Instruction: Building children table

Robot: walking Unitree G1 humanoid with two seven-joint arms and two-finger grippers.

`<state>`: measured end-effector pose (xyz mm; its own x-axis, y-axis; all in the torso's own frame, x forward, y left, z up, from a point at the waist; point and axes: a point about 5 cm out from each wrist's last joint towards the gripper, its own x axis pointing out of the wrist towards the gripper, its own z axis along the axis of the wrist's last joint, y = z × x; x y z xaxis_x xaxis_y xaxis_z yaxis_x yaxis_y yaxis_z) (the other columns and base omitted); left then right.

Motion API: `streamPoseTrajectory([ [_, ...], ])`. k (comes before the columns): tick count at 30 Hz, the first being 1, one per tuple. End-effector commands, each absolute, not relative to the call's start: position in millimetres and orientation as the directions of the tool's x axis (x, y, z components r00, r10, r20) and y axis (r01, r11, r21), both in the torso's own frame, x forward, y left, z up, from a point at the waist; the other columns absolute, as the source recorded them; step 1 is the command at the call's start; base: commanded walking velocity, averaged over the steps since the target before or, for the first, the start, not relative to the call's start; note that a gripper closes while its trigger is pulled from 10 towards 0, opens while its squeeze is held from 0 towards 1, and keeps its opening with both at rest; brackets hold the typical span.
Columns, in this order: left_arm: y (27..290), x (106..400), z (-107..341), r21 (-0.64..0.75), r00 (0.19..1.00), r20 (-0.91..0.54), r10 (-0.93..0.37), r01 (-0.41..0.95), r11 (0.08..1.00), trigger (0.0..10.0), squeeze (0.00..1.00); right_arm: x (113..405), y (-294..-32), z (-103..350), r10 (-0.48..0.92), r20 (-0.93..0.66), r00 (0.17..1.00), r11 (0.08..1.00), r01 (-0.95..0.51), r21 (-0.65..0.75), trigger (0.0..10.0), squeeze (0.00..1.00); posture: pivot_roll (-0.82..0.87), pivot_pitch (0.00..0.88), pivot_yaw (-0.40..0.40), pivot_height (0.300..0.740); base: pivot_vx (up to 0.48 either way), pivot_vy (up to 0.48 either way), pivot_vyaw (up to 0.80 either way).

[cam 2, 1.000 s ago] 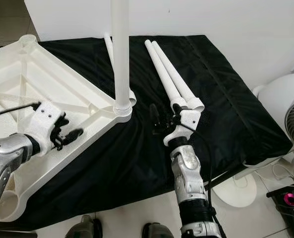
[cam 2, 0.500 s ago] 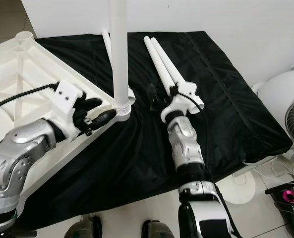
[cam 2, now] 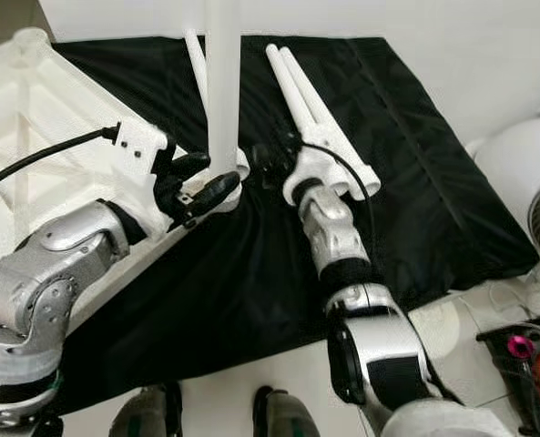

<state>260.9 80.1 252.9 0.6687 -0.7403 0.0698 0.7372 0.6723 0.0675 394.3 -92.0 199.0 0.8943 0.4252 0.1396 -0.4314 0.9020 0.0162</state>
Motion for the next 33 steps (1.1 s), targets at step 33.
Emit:
streamPoseTrajectory([
  [33, 70.8, 258.0, 265.9, 0.083, 0.661, 0.076, -0.746, 0.742, 0.666, 10.0, 0.0, 394.7, -43.0, 205.0, 0.572, 0.157, 0.805, 0.806, -0.588, 0.075, 10.0, 0.0, 0.1, 0.248, -0.105, 0.74, 0.0, 0.0, 0.0],
])
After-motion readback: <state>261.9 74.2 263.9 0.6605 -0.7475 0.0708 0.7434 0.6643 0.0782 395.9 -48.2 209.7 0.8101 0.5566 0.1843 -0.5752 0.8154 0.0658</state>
